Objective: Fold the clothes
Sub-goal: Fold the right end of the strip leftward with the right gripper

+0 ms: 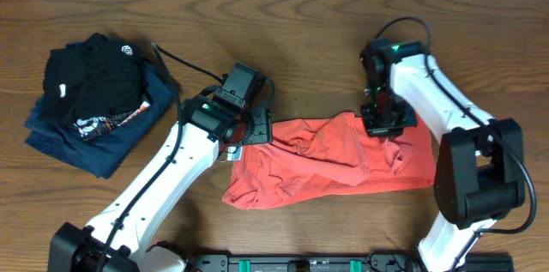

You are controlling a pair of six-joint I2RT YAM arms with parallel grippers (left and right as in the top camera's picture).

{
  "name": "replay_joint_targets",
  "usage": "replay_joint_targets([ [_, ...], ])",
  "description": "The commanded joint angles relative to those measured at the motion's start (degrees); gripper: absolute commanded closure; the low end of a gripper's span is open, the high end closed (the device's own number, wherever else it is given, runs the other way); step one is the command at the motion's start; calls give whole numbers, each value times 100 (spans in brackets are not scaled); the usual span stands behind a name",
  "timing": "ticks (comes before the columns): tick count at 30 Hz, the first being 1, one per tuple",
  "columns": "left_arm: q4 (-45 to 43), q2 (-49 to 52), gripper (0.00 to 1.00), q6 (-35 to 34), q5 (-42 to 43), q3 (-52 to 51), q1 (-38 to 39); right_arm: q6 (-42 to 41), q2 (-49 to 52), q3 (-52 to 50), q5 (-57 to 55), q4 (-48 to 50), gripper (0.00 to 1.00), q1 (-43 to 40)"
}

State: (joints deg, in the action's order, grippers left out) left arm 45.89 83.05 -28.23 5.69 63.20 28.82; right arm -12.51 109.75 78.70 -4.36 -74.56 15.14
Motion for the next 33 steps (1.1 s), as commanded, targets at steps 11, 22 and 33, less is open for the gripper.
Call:
replay_joint_targets([
  [11, 37, 11, 33, 79, -83, 35, -15, -221, -46, -203, 455, 199, 89, 304],
  [22, 37, 11, 33, 81, -85, 35, -15, 1193, -48, -162, 2144, 505, 89, 221],
  [33, 361, 11, 12, -39, -157, -105, -13, 57, -739, 192, 398, 546, 92, -535],
])
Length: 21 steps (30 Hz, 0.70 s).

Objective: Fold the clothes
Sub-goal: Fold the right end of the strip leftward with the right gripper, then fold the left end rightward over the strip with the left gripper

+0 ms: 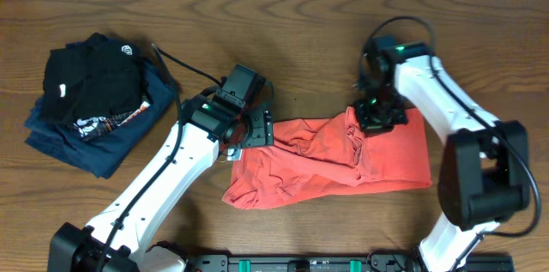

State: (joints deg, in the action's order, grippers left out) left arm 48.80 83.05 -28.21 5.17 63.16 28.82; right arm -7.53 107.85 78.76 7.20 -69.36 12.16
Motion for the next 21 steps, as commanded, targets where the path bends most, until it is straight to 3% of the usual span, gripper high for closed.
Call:
replay_joint_targets([
  [1, 70, 11, 10, -66, -72, -177, -15, -470, -682, 186, -883, 55, 91, -315],
  [2, 55, 13, 7, -94, -39, -264, -15, -466, -833, 186, -955, 87, 87, -398],
  [4, -52, 48, 5, -125, 4, -448, -15, -463, -1040, 186, -988, 109, 62, -546],
  [6, -238, 144, 4, -122, 42, -597, -15, -457, -1145, 186, -988, 101, 53, -662],
  [17, -839, 1156, 2, -118, 68, -815, -15, -420, -1150, 142, -981, -9, 52, -750],
  [21, -1106, 1617, 2, 24, 715, -820, -13, -417, -1150, 140, -981, -46, 51, -750],
])
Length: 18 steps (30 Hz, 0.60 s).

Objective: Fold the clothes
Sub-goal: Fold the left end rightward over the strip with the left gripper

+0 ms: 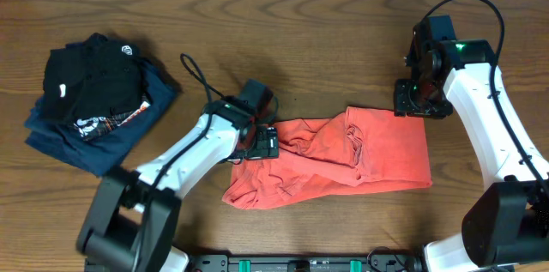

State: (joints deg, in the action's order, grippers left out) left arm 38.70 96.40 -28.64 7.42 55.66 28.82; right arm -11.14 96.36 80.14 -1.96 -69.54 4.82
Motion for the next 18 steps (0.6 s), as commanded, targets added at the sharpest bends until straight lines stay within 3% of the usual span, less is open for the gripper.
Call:
replay_joint_targets([
  [1, -144, 367, 2, 79, 627, -70, -13, -57, 0, 2, -66, -31, 51, -15],
  [4, -151, 625, 4, 68, 791, -70, -13, -59, 0, 2, -66, -31, 51, -15],
  [6, -155, 691, 12, 76, 988, -70, -13, -57, 0, 2, -70, -28, 51, -15],
  [8, -151, 686, 34, 76, 1016, -70, -13, -57, 0, 2, -87, -28, 51, -15],
  [9, -151, 675, 53, 76, 1016, -68, -13, -57, 0, 2, -87, -28, 51, -15],
  [12, -149, 595, 85, 297, 1010, -46, -66, -57, 0, 2, -87, -15, 51, -15],
  [13, -120, 544, 91, 402, 986, -17, -127, -57, 0, 2, -90, -11, 51, -15],
  [18, 466, 179, 94, 848, 588, 428, -866, -59, 0, 0, -129, -37, 51, -50],
])
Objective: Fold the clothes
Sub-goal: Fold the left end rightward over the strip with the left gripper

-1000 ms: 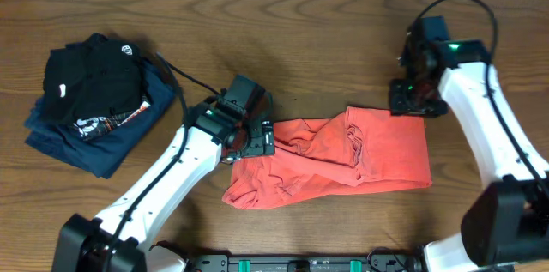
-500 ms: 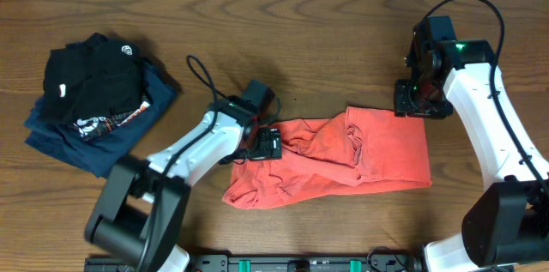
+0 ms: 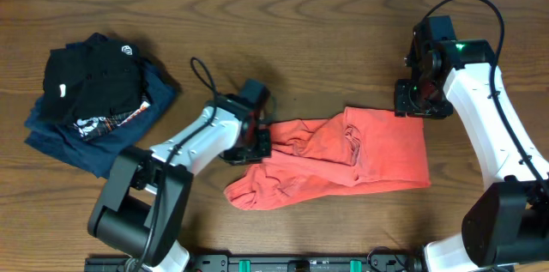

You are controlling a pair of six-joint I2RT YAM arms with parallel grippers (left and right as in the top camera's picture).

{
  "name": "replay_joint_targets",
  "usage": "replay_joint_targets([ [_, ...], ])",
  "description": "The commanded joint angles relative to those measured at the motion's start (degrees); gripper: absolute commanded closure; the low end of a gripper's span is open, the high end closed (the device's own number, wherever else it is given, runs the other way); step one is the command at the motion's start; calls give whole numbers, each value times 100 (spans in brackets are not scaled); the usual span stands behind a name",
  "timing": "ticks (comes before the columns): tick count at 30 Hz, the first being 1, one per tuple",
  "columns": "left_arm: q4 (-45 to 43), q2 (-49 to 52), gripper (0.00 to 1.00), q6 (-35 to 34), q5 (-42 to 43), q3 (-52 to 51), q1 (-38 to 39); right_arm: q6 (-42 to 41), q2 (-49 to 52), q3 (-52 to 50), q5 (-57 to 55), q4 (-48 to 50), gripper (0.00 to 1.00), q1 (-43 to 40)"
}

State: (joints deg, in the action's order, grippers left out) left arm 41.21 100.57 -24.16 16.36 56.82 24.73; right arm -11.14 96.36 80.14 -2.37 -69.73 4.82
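An orange-red garment lies crumpled across the table's middle, its right half spread flatter than its bunched left half. My left gripper sits low at the garment's upper left edge and looks shut on the cloth there. My right gripper is at the garment's upper right corner, apparently shut on that corner. The wrist bodies hide the fingertips of both grippers.
A pile of dark clothes, black on top of navy, lies at the far left. The left arm's cable loops over the table behind the gripper. The wooden table runs on past the garment at the back.
The left arm has swung lower and turned at the garment's left edge, and the cloth's upper left corner has drawn in toward the gripper. The right arm has not moved.
At first my right gripper was on the garment's bunched upper middle and my left at its upper left corner. Then the right was further left over the cloth. Later it stood far right with that corner spread out. The left stayed at the left edge throughout.
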Motion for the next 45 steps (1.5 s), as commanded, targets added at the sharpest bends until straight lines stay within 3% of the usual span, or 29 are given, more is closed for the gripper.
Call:
replay_joint_targets([
  [1, 352, -308, 94, 511, -358, 411, -636, -59, 0, 0, -87, -17, 51, -57],
  [9, 1270, -632, 94, 1156, -398, 1117, -1886, -57, 2, -2, -87, 11, 47, -66],
  [16, 1998, -640, 94, 1405, -398, 2444, -1884, -55, 74, -22, -87, 9, 47, -63],
  [21, 1888, -640, 94, 1381, -396, 2997, -1211, -57, 83, -140, -87, 17, 46, -63],
  [34, 1084, 240, 93, 769, -400, 2999, 1283, -35, 83, -232, -87, 15, 47, -63],
  [45, 621, 776, 93, 511, -400, 2999, 2175, 50, 83, -232, -83, 13, 46, -63],
])
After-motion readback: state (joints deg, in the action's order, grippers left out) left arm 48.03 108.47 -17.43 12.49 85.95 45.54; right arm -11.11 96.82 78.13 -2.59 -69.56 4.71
